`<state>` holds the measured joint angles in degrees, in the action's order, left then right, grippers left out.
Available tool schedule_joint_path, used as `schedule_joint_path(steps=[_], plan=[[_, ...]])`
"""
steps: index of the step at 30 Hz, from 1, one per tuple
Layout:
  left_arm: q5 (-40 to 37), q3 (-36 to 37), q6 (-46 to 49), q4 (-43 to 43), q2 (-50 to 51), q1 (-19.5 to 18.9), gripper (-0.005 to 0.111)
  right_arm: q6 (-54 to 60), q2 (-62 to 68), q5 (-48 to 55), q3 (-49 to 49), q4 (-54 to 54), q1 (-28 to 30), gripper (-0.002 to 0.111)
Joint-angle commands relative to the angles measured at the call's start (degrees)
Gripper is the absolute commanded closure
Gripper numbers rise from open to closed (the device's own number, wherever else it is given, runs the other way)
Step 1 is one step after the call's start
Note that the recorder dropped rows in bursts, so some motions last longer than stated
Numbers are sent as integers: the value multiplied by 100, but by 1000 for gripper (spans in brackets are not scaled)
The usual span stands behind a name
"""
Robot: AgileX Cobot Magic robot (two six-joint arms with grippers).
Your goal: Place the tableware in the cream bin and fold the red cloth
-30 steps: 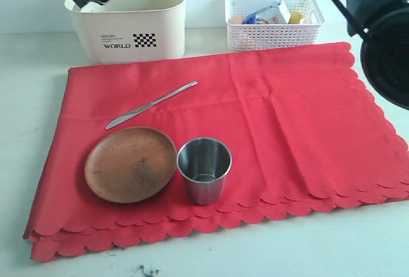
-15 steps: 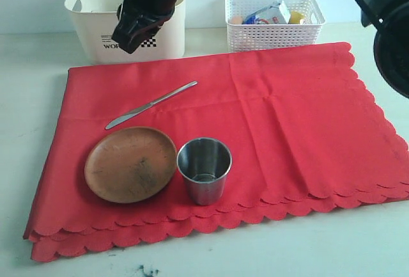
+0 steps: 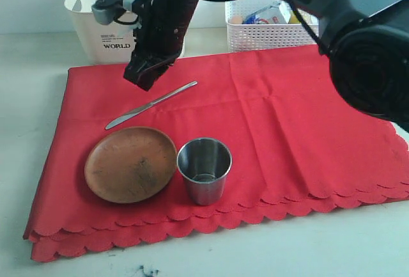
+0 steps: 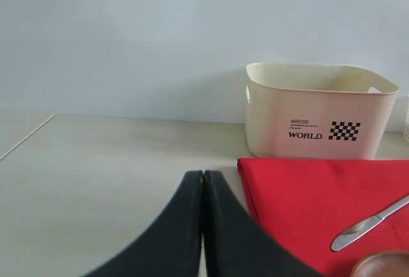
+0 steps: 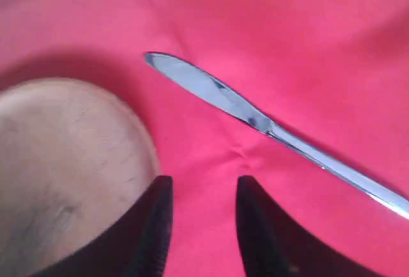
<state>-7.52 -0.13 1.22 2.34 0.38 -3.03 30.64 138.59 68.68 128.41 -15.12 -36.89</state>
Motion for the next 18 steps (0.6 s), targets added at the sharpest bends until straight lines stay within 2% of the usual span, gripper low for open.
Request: schedule_joint_path(steps=[1, 5, 11, 18], plan=[[18, 13, 5, -2, -38, 29, 104, -801, 286, -552, -18, 325, 25, 54], [18, 13, 5, -2, -38, 29, 104, -185, 437, -554, -3, 397, 25, 46], [18, 13, 5, -2, -38, 29, 104, 211, 730, -1212, -3, 764, 0, 46], [18, 13, 5, -2, -38, 29, 104, 559, 924, -1614, -3, 1722, -379, 46]])
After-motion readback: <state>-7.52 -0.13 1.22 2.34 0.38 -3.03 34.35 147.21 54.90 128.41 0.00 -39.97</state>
